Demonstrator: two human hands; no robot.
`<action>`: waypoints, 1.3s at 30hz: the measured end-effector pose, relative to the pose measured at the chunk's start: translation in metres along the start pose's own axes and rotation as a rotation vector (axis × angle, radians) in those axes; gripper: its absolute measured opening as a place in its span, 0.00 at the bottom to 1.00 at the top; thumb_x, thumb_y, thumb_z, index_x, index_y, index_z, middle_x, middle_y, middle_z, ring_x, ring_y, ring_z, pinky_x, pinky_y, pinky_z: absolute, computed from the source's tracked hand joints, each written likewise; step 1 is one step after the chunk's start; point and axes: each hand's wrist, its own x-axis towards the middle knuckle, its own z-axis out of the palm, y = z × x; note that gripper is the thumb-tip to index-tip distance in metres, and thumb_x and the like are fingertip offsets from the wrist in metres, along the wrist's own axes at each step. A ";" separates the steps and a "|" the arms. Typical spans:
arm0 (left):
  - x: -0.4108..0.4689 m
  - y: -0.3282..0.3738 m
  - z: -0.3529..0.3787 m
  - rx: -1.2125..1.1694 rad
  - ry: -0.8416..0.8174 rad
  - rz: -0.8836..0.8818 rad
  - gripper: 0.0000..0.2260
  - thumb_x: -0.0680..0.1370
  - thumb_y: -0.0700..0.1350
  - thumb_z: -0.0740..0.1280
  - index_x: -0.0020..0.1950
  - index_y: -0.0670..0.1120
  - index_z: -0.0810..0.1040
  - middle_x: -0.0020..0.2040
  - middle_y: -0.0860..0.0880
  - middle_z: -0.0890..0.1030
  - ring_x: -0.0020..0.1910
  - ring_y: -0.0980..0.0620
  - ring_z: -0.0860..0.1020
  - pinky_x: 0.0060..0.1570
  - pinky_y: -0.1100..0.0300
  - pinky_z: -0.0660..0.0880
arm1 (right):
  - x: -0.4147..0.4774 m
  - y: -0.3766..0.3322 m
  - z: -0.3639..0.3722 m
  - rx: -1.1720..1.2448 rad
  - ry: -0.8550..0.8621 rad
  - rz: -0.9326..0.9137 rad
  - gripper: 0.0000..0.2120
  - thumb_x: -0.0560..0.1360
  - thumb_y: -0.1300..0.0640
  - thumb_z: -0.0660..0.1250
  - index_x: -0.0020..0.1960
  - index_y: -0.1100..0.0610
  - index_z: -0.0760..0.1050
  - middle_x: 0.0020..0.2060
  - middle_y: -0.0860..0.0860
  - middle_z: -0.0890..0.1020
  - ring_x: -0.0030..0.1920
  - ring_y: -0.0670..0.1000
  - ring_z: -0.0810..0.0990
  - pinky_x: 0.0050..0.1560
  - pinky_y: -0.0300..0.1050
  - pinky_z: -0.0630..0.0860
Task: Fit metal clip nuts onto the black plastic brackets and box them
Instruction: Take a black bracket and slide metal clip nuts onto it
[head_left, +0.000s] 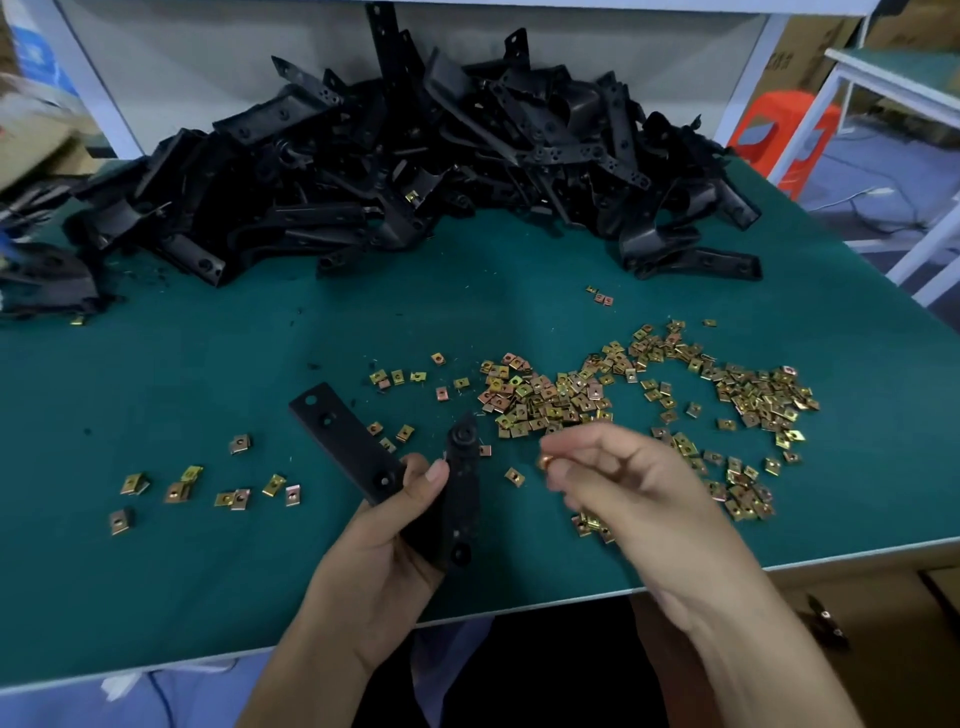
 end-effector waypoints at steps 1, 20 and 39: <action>0.001 0.000 0.001 -0.007 -0.003 -0.008 0.21 0.64 0.43 0.80 0.48 0.48 0.71 0.48 0.47 0.80 0.44 0.50 0.82 0.44 0.56 0.81 | 0.000 0.002 0.007 0.055 -0.018 0.023 0.13 0.77 0.67 0.69 0.48 0.50 0.85 0.42 0.49 0.86 0.44 0.45 0.84 0.44 0.34 0.77; 0.005 -0.006 -0.010 0.021 -0.238 0.048 0.23 0.70 0.44 0.80 0.42 0.49 0.63 0.44 0.48 0.79 0.42 0.52 0.80 0.40 0.61 0.77 | 0.003 0.007 0.046 0.435 0.021 0.167 0.10 0.70 0.66 0.74 0.51 0.62 0.83 0.48 0.67 0.84 0.45 0.58 0.85 0.47 0.46 0.83; 0.005 -0.007 -0.009 0.088 -0.264 0.068 0.20 0.71 0.44 0.80 0.39 0.49 0.68 0.42 0.46 0.78 0.44 0.50 0.80 0.41 0.60 0.78 | -0.003 0.004 0.043 0.502 0.020 0.171 0.14 0.63 0.63 0.75 0.49 0.61 0.81 0.41 0.62 0.84 0.38 0.53 0.84 0.39 0.42 0.82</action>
